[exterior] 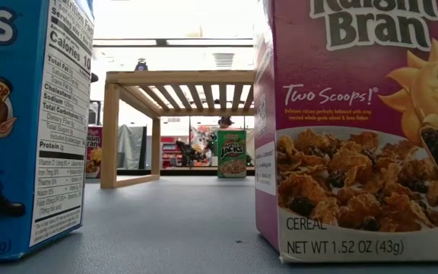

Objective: Stack cereal on shelf
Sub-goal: Put the top pink cereal box on the shelf

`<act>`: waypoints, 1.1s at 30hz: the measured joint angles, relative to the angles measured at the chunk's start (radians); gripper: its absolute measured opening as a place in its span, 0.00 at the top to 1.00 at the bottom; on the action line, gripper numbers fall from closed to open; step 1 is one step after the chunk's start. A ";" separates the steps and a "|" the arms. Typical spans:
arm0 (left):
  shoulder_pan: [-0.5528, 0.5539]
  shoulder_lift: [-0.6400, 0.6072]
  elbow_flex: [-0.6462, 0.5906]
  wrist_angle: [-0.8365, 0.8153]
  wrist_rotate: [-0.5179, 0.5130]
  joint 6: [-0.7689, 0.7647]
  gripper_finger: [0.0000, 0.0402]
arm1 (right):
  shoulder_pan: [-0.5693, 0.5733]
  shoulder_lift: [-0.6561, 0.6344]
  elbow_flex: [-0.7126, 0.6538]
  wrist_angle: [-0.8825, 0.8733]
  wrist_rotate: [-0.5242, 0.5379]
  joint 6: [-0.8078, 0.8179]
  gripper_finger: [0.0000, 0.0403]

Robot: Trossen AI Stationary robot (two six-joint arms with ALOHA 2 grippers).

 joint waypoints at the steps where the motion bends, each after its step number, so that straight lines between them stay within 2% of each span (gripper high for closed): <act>1: 0.000 0.000 0.000 0.001 0.000 0.000 1.00 | 0.000 -0.041 -0.045 0.065 -0.040 0.012 0.40; 4: 0.000 0.000 0.000 0.006 0.000 0.000 1.00 | 0.002 -0.176 -0.212 0.287 -0.164 0.052 0.40; 6: 0.000 0.000 0.000 0.006 0.000 0.000 1.00 | 0.010 -0.263 -0.336 0.442 -0.211 0.077 0.40; 9: 0.000 0.000 0.000 0.009 0.000 0.000 1.00 | 0.026 -0.375 -0.516 0.642 -0.217 0.109 0.40; 14: 0.000 0.000 0.000 0.014 0.000 0.000 1.00 | 0.032 -0.512 -0.733 0.862 -0.211 0.143 0.40; 19: 0.001 0.000 0.000 0.041 -0.001 0.000 1.00 | 0.031 -0.593 -0.898 0.979 -0.210 0.204 0.40; 23: 0.002 0.000 0.000 0.178 0.001 0.003 1.00 | 0.031 -0.630 -0.986 1.025 -0.210 0.220 0.40; 29: 0.002 0.000 0.007 0.329 0.068 0.174 1.00 | 0.031 -0.653 -1.059 1.028 -0.210 0.231 0.40; 31: 0.002 0.005 0.056 0.315 0.064 0.236 1.00 | 0.031 -0.658 -1.069 1.033 -0.210 0.230 0.40; 33: 0.002 0.017 0.139 0.273 -0.005 0.269 1.00 | 0.031 -0.658 -1.074 1.032 -0.210 0.230 0.40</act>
